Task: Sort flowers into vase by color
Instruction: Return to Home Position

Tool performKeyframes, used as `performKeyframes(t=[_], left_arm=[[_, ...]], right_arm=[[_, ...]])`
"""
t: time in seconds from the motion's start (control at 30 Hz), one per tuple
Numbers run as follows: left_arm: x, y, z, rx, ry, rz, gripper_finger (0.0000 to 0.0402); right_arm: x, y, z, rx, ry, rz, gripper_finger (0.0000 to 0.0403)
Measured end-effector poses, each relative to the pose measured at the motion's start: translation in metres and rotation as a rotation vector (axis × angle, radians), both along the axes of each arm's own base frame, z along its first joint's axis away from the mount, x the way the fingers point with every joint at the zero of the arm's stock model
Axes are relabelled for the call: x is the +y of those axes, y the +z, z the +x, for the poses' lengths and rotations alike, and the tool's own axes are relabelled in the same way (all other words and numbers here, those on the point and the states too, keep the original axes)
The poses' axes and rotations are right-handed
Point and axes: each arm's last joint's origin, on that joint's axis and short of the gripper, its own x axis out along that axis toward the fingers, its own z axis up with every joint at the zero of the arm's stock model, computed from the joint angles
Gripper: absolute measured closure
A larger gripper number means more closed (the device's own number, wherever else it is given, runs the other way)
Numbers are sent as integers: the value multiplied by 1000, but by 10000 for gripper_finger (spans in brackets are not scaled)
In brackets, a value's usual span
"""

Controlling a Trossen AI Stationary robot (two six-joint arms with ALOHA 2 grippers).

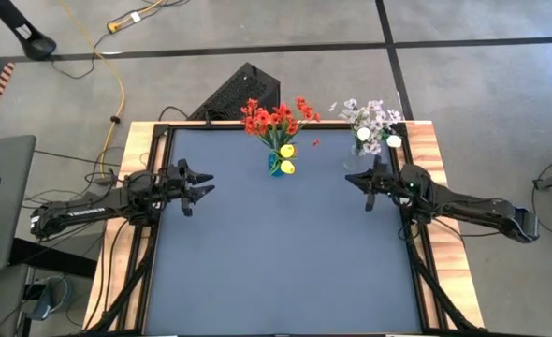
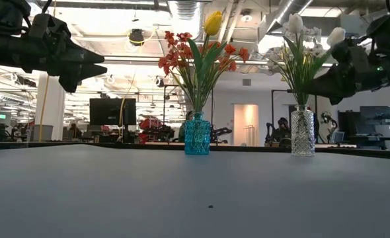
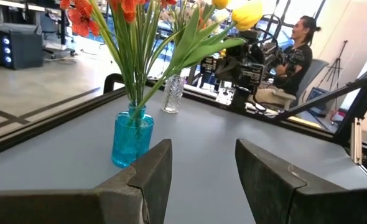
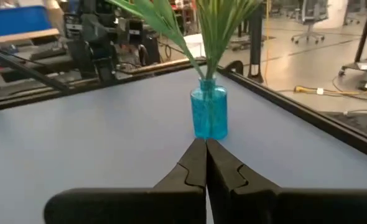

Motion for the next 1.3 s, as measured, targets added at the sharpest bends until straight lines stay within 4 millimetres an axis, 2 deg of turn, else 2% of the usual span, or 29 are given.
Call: performKeyframes(t=[0.37, 0.67, 0.97, 1.3], left_arm=[[0, -1, 0, 11, -2, -3, 236], [0, -2, 0, 14, -3, -20, 236], [0, -15, -1, 152, 0, -41, 236], [3, -12, -2, 118, 125, -52, 236]], right_arm=[[1, -15, -3, 150, -3, 54, 373], [0, -16, -3, 149, -31, 80, 369], [0, -16, -3, 149, -32, 83, 366], [0, -16, -3, 150, -33, 84, 366]])
